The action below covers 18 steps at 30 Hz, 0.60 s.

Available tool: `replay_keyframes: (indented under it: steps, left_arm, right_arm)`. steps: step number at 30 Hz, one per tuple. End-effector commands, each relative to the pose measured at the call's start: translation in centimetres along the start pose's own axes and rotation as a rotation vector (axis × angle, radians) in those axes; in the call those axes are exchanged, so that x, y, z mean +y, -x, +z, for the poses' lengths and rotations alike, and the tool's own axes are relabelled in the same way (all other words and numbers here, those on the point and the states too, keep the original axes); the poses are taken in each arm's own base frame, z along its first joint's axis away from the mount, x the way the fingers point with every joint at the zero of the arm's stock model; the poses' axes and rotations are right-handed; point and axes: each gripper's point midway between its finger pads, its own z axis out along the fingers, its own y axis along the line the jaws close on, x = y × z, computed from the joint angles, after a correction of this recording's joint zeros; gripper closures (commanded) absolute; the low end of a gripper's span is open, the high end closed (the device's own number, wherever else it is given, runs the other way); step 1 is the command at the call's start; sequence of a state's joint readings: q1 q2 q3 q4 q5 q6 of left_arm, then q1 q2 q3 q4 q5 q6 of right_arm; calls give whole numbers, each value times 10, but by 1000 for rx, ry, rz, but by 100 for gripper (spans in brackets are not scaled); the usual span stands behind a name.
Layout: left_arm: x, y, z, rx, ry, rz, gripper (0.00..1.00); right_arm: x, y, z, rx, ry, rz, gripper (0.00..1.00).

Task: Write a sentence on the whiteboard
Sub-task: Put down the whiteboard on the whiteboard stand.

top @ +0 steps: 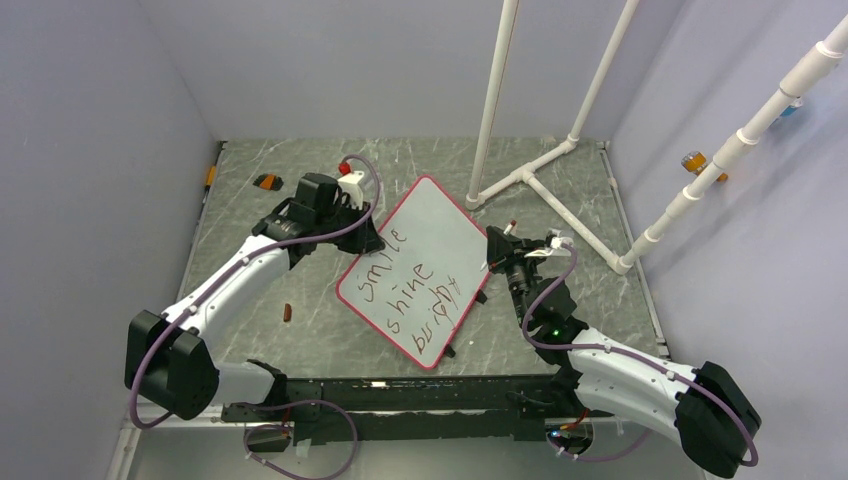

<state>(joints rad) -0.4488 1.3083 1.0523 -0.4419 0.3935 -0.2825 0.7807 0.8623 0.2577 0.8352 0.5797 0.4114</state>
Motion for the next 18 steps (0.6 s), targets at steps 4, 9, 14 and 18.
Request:
replay_keyframes:
  steps: [4,9,14,18]
  left_arm:
    - [18,-45,-1,152,89,27,75]
    - [14,-33,-5,123,90,34,69]
    - [10,-24,-7,102,83,43,60]
    - [9,-19,-8,91,83,48,52]
  right_arm:
    - [-1,3,-1,-14,-9,8,100]
    - [-1,4,-1,-14,-9,6,100]
    - [-2,4,-2,-15,-11,6,100]
    - [-2,4,-2,-14,-12,5,100]
